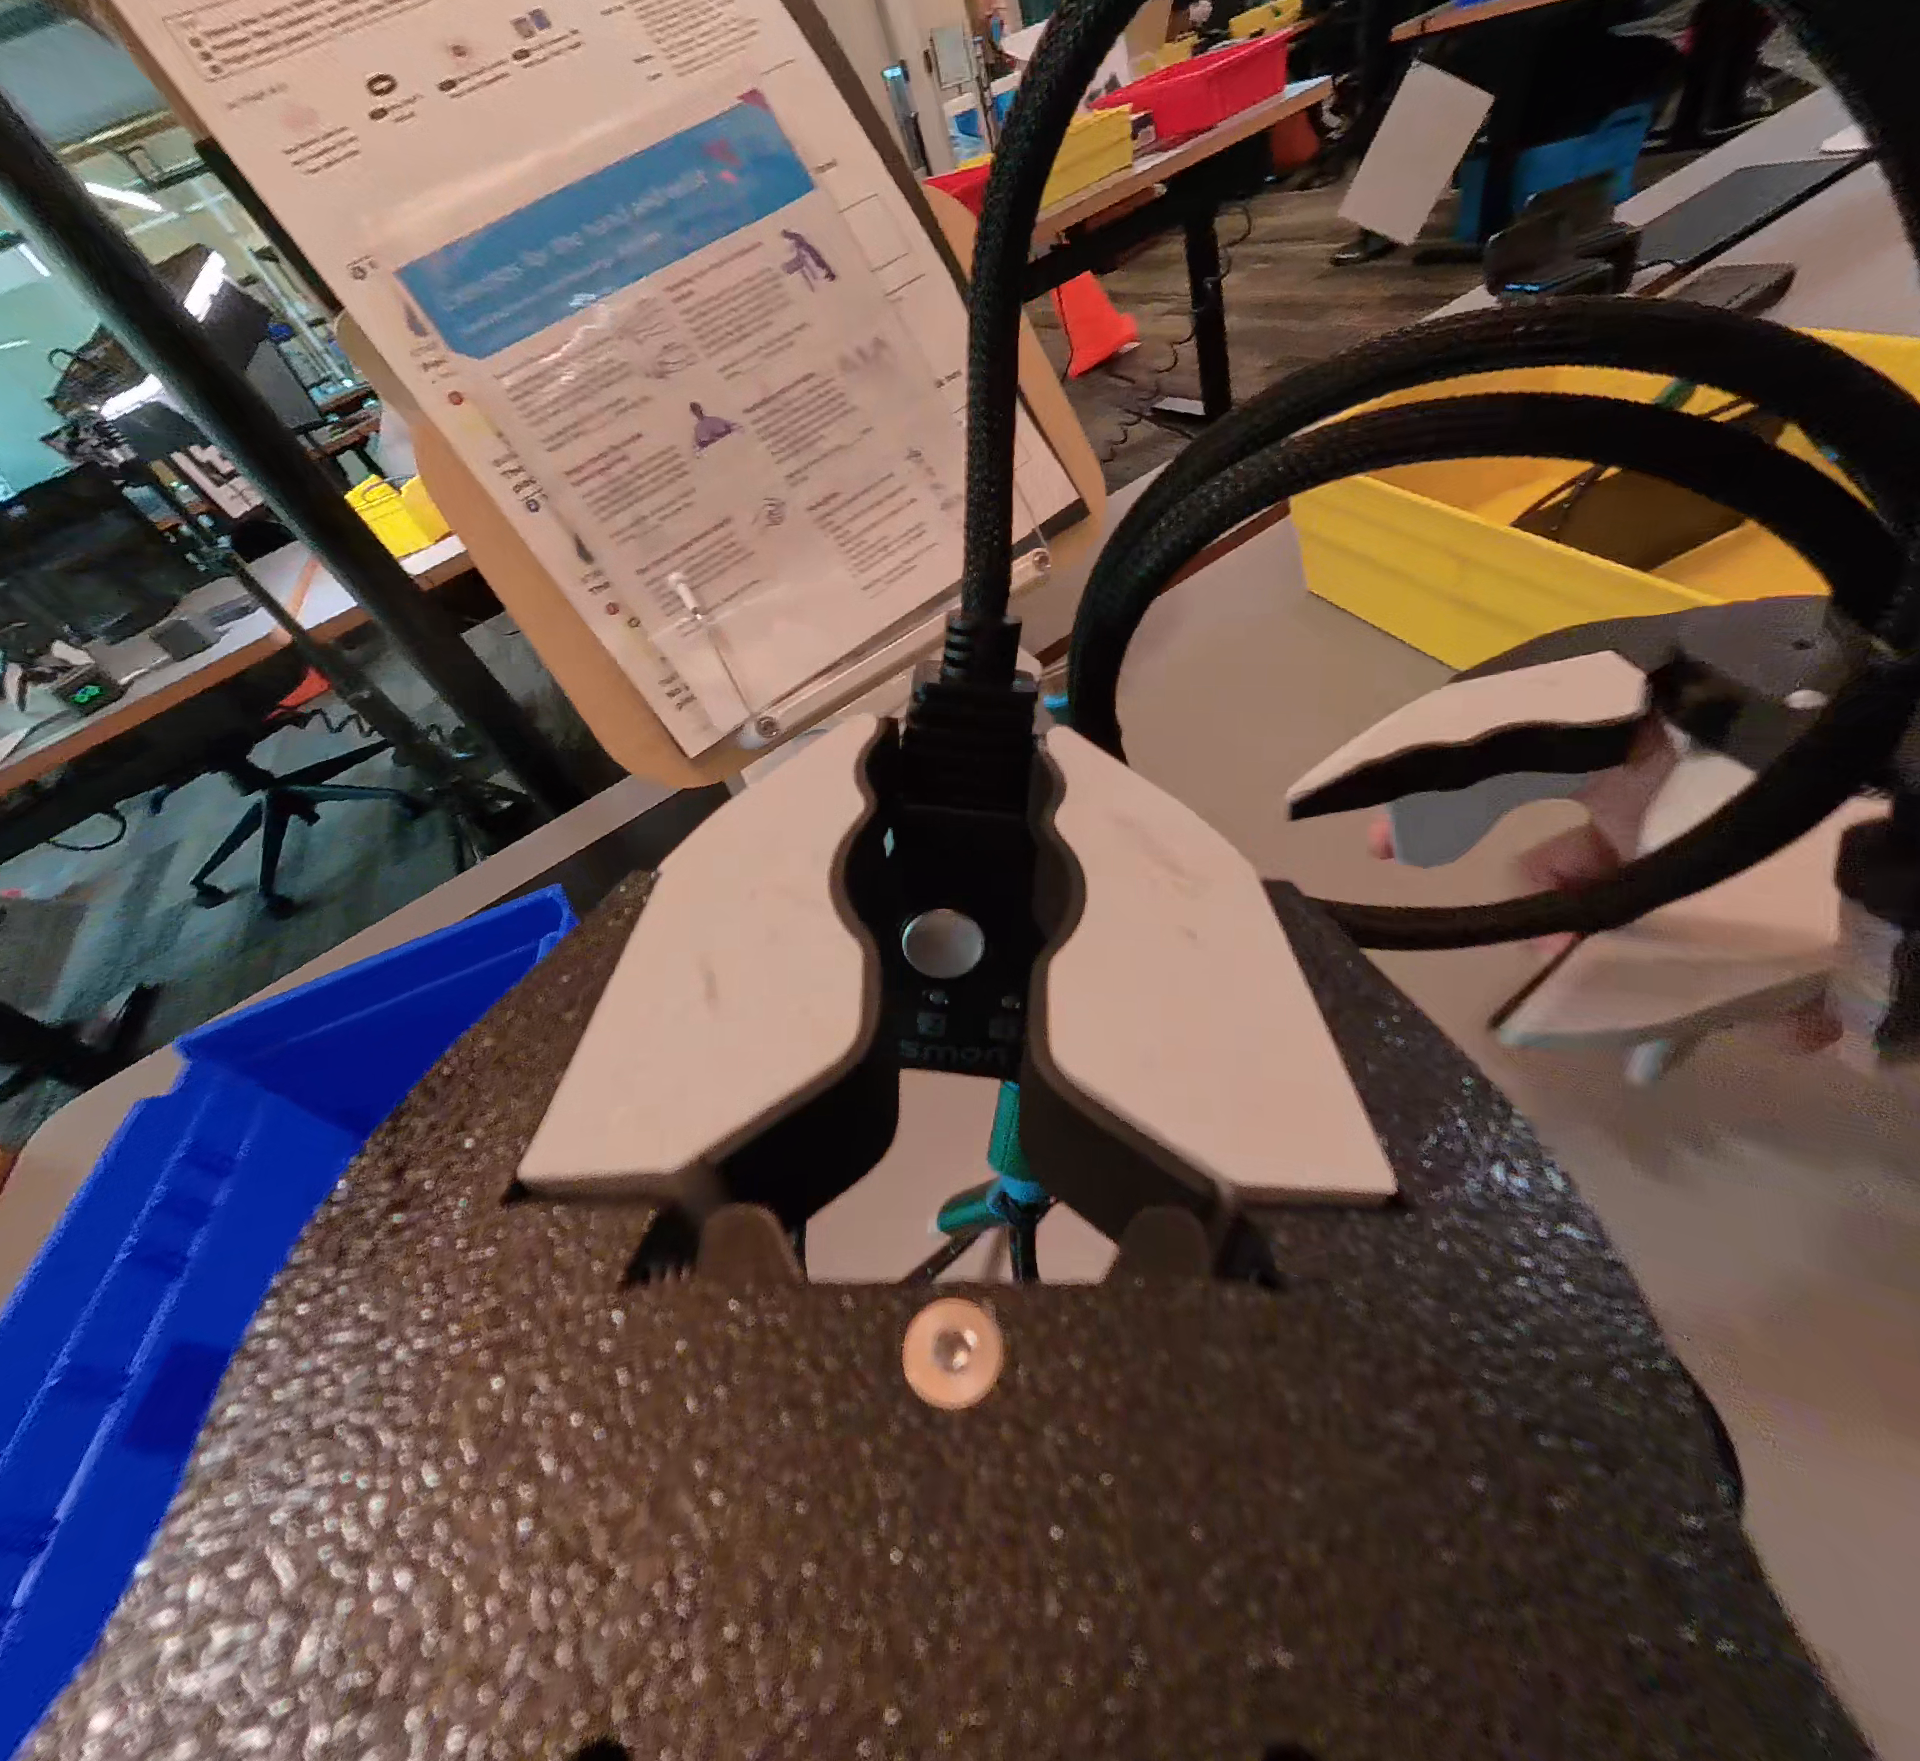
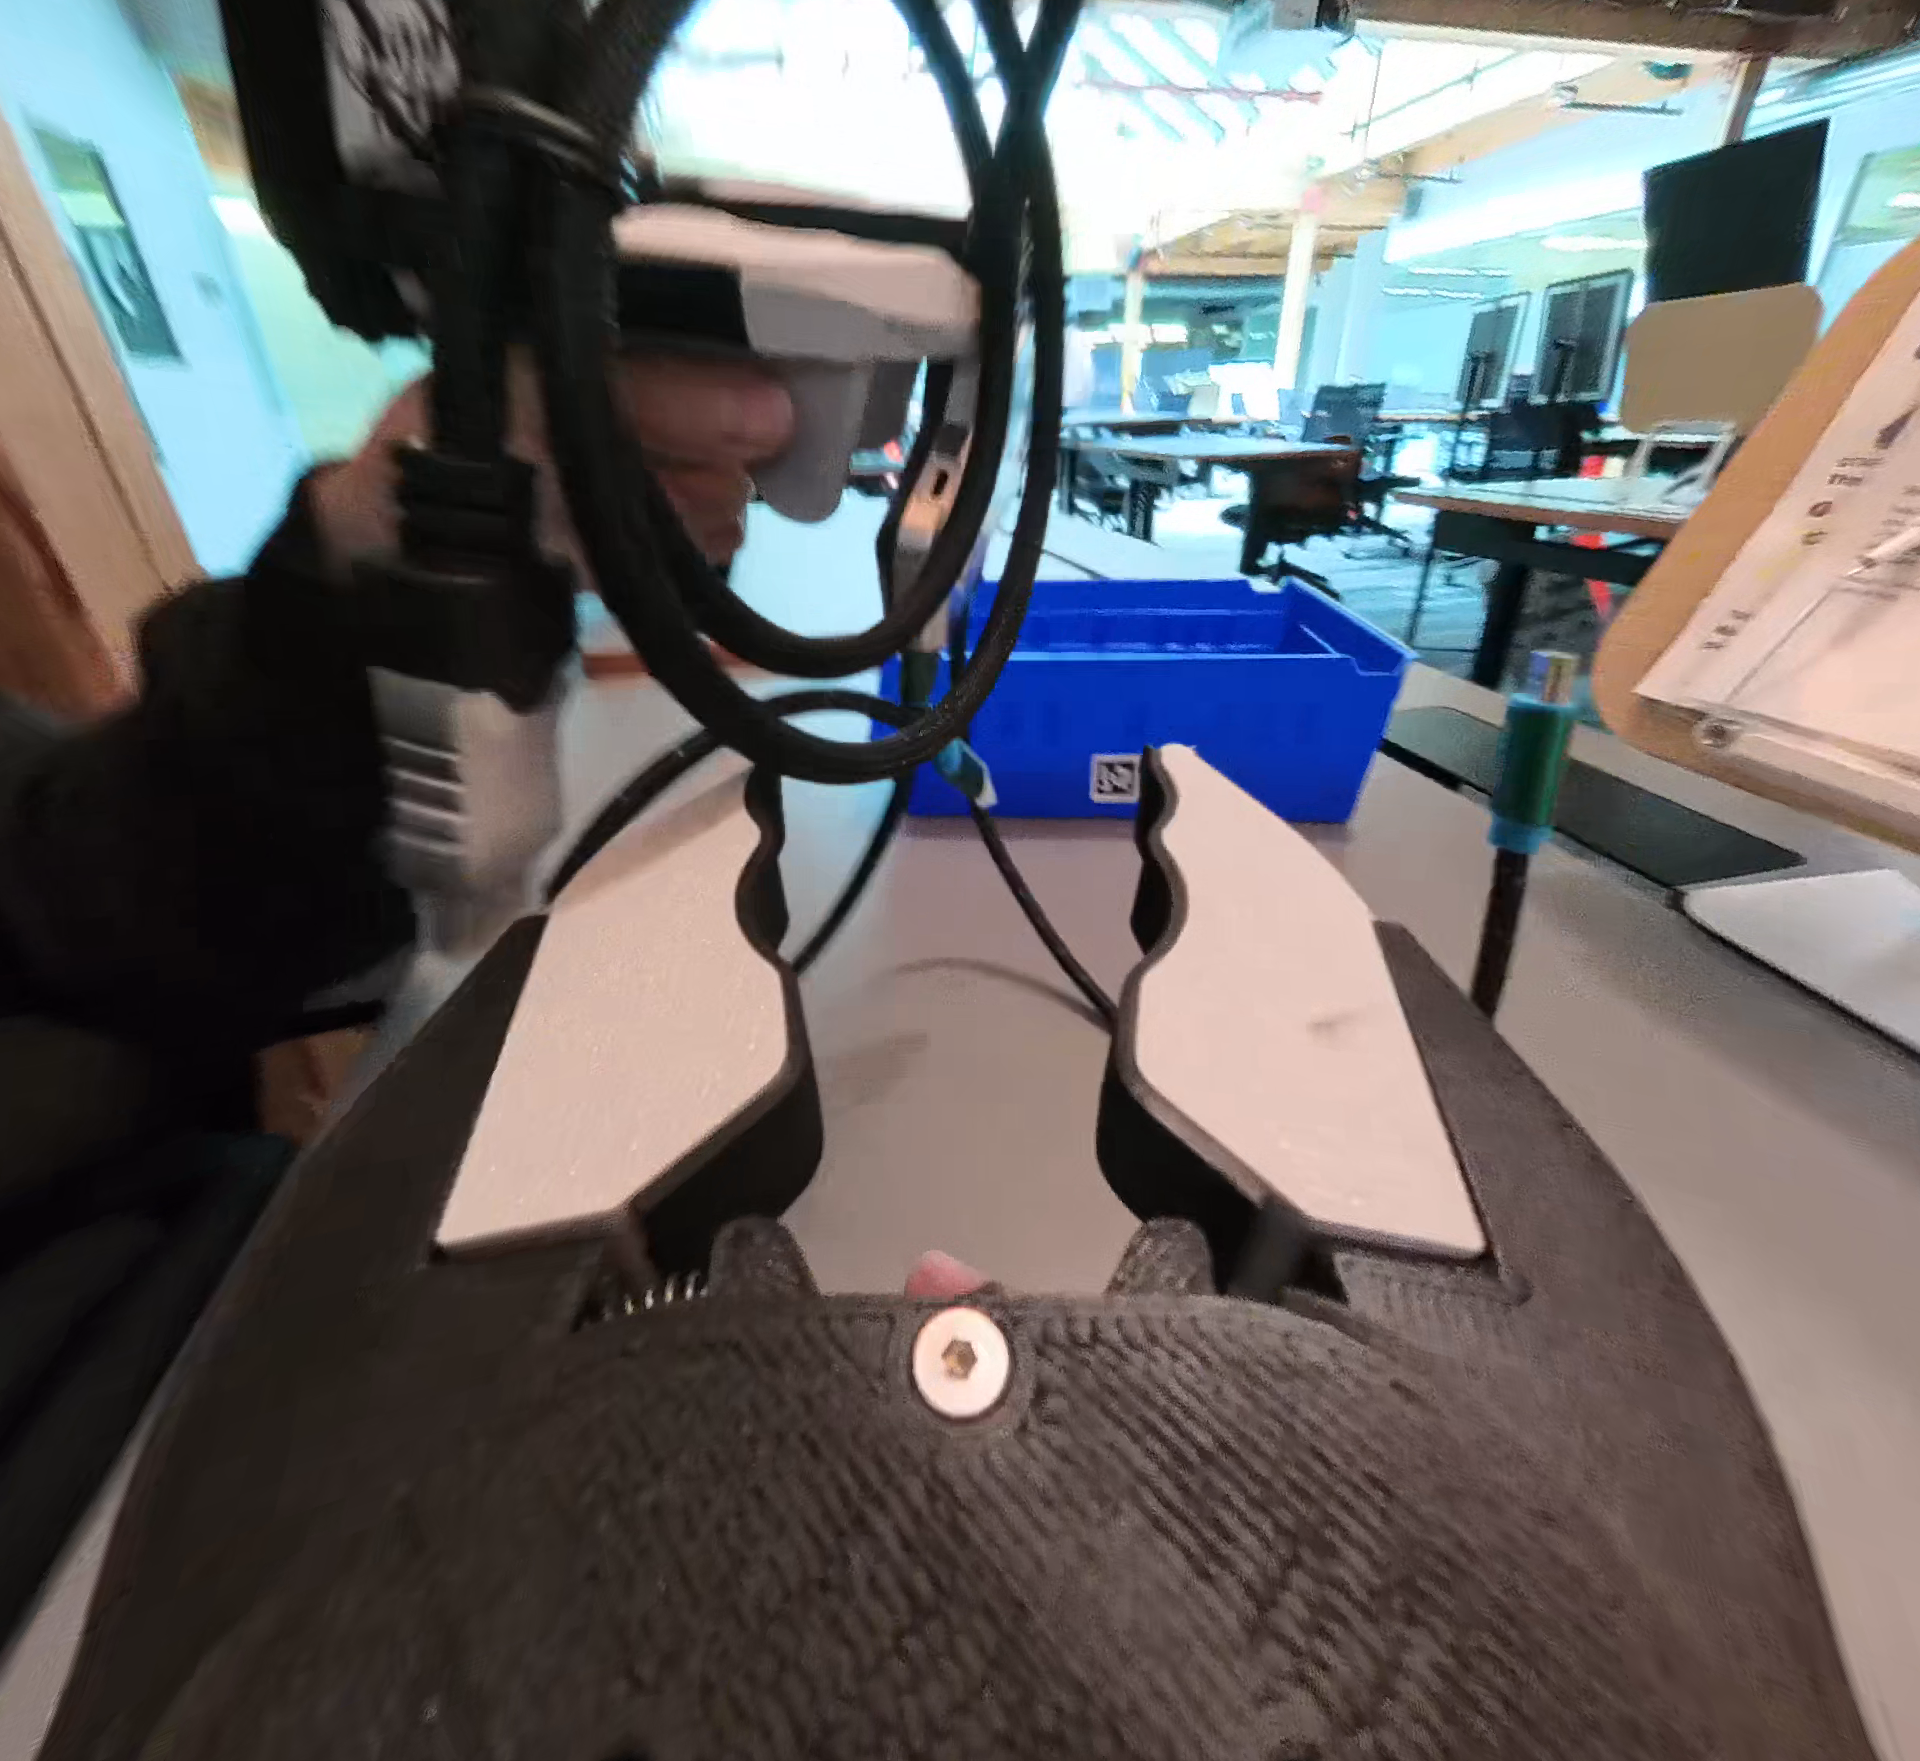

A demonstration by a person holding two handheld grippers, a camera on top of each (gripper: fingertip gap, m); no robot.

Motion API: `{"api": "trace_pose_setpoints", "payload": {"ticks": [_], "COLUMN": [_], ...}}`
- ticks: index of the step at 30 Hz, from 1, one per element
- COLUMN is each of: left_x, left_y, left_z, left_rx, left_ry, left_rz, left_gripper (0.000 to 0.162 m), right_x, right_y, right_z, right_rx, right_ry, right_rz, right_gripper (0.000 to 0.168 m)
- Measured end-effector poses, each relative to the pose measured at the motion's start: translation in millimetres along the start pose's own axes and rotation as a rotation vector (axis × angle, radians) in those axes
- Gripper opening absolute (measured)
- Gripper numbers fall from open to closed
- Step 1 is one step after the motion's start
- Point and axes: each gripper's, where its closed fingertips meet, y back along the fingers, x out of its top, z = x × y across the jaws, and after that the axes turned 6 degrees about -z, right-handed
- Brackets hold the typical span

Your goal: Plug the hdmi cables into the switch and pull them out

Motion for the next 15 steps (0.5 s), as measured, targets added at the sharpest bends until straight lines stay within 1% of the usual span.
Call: {"api": "trace_pose_setpoints", "payload": {"ticks": [1, 3, 7, 8, 10, 11, 13, 15], "left_x": [0, 4, 8, 8, 7, 7, 7, 6], "left_y": [-1, -4, -14, -17, -20, -21, -21, -22], "left_z": [-1, 6, 28, 32, 39, 41, 45, 49], "left_rx": [0.003, -0.012, -0.021, -0.017, -0.009, -0.013, -0.012, -0.03], "left_ry": [0.01, 0.031, 0.019, 0.01, 0.003, 0.009, 0.024, 0.036], "left_rz": [0.0, 0.006, -0.011, -0.018, -0.021, -0.019, -0.016, -0.019], "left_gripper": [0.023, 0.023, 0.024, 0.024, 0.024, 0.024, 0.024, 0.024], "right_x": [5, 8, 1, 4, 11, 11, 9, 6], "right_y": [0, -9, -32, -33, -29, -26, -23, -23], "right_z": [-1, -1, -10, -13, -4, 4, 8, 8], "right_rx": [0.008, -0.009, -0.032, -0.031, -0.126, -0.175, -0.181, -0.17], "right_ry": [-0.049, -0.1, -0.075, -0.065, -0.046, -0.043, -0.053, -0.104], "right_rz": [0.039, 0.108, 0.096, 0.118, 0.169, 0.172, 0.183, 0.192], "right_gripper": [0.062, 0.062, 0.069, 0.066, 0.051, 0.035, 0.031, 0.029]}}
